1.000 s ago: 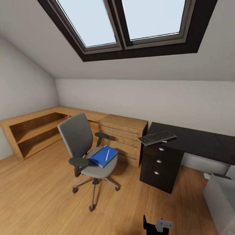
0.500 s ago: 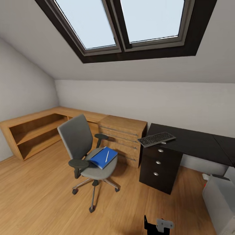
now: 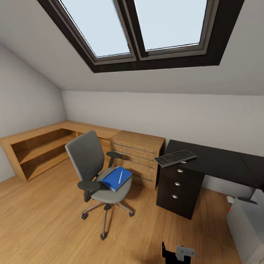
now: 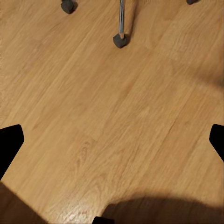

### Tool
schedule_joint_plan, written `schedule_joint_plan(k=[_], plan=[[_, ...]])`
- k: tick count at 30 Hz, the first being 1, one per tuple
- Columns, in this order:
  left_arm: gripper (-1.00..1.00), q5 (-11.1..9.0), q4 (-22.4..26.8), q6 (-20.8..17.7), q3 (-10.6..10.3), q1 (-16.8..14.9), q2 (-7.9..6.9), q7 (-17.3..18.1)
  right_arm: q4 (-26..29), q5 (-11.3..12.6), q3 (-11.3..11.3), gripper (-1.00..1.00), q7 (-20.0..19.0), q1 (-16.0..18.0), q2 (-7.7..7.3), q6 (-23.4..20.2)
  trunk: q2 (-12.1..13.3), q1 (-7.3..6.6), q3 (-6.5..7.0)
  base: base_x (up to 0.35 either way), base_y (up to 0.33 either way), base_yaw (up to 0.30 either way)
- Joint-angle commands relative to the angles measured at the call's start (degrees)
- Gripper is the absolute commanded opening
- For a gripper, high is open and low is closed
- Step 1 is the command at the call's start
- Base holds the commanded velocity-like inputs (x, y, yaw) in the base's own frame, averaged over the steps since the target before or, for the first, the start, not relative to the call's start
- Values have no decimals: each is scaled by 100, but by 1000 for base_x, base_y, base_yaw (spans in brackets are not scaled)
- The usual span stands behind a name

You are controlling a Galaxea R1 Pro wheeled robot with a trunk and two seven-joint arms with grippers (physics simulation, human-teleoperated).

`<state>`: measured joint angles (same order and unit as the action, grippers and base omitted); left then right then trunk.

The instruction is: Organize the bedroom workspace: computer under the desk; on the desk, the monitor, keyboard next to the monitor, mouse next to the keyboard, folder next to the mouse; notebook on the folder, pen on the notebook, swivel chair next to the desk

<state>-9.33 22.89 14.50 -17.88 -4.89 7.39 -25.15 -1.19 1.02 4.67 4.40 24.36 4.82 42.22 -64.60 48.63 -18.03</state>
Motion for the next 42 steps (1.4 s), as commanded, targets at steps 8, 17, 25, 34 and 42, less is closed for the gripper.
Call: schedule_joint_plan(k=[8, 17, 25, 34, 42], plan=[[100, -60, -4, 27, -49, -5, -1, -34, -10, -6, 42, 100, -10, 7, -15, 25, 318, -176, 137, 0, 0, 0], [100, -60, -4, 27, -49, -4, -1, -34, -8, -13, 42, 100, -17, 7, -39, 32, 679, -374, 299, 0, 0, -91], [100, -60, -4, 27, -52, -7, -1, -34, -8, -20, 41, 100, -18, 7, -64, 32, 999, -549, 443, 0, 0, -238], [100, -60, -4, 26, -53, -5, -1, -34, -9, -23, 37, 100, -18, 7, -69, 32, 1360, -747, 604, 0, 0, -261], [100, -60, -4, 27, -52, -4, -1, -34, -11, -23, 38, 100, -18, 7, -62, 32, 1681, -923, 748, 0, 0, -141]])
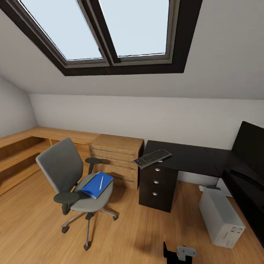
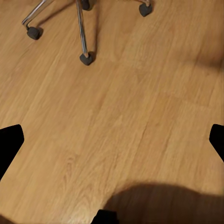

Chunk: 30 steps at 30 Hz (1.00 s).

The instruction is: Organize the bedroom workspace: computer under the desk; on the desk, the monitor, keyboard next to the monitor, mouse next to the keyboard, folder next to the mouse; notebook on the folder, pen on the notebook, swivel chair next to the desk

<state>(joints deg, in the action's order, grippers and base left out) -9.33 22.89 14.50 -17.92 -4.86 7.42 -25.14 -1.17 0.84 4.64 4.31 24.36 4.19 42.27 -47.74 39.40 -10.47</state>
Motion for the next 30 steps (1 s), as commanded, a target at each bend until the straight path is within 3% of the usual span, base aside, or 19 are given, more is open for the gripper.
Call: schedule_joint_plan(k=[1, 4, 11, 18, 30], plan=[[100, -60, -4, 27, -47, -8, -4, -35, -13, -5, 43, 100, -9, 8, 2, 27, 35, -22, 10, 0, 0, -24], [100, -60, -4, 27, -48, -9, -4, -35, -14, -5, 43, 100, -9, 8, 3, 27, 156, -88, 64, 0, 0, -16], [100, -57, -4, 69, -68, -6, -4, -31, -14, -5, 41, 100, -9, 8, 12, 27, 156, -88, 64, 0, 0, -6], [100, -51, -12, 417, -62, -6, -20, -34, -15, -1, 45, 100, -5, 8, 10, 28, 156, -88, 64, -21, 0, -1], [100, -53, -12, 424, -63, -7, -22, -35, -15, -5, 40, 100, -7, 8, 24, 27, 156, -88, 62, -296, 0, 2]])
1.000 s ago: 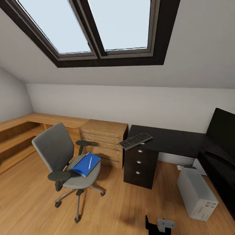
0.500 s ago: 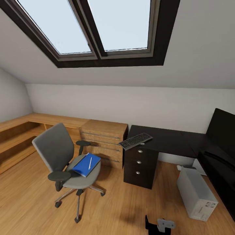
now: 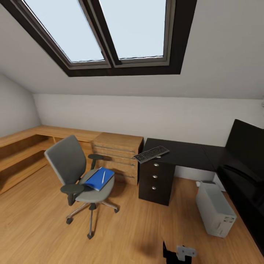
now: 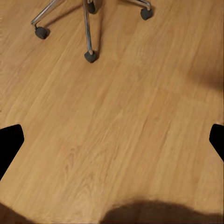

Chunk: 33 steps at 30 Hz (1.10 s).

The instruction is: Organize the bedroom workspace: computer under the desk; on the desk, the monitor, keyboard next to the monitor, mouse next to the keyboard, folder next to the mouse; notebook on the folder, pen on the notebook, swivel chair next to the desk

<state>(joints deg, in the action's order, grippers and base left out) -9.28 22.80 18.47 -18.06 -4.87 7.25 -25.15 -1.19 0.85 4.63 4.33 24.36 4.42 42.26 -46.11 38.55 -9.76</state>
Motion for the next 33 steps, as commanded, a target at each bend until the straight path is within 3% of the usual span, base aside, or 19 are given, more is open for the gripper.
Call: schedule_joint_plan(k=[1, 20, 33], plan=[[100, -59, -4, 26, -49, -6, -4, -34, -13, -6, 41, 100, -8, 7, 2, 28, -7, -3, -11, -333, 0, 36], [100, -65, -5, 33, -48, -6, -4, -34, -10, -1, 47, 100, -7, 7, -17, 31, -7, -3, -133, -333, 0, 122], [100, -64, -4, 30, -41, -6, -4, -34, -4, -29, 38, 100, -35, 7, -21, 36, -7, -3, -165, -335, 0, -231]])
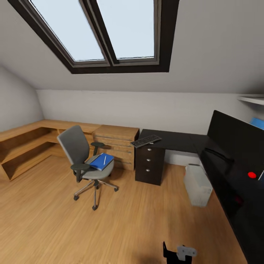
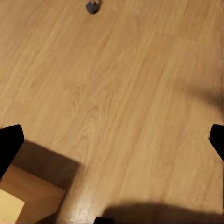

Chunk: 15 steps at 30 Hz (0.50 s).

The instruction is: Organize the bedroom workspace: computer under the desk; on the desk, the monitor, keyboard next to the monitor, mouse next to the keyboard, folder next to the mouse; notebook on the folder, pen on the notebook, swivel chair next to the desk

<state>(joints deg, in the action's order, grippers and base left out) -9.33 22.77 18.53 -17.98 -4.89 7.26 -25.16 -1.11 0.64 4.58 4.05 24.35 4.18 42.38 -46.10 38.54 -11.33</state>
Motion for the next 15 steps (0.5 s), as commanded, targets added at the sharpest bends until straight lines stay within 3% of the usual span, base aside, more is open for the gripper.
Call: schedule_joint_plan(k=[1, 7, 12, 15], plan=[[100, -59, -1, 24, -50, -4, -3, -33, -12, -8, 43, 100, -7, 8, 1, 25, -8, -2, -9, -335, 0, -295], [100, -59, -5, 20, -55, -4, -3, -33, -12, -10, 43, 100, -9, 8, -1, 25, -8, -2, -9, -328, -53, -296], [100, -60, -7, -6, -56, -4, -3, -32, -12, -4, 43, 100, -1, 8, 3, 25, -8, -2, -14, -281, -196, -269], [100, -60, -13, -21, -56, -5, 2, -26, -12, 1, 43, 100, 14, 8, 8, 25, -8, -2, -18, -240, -250, -97]])
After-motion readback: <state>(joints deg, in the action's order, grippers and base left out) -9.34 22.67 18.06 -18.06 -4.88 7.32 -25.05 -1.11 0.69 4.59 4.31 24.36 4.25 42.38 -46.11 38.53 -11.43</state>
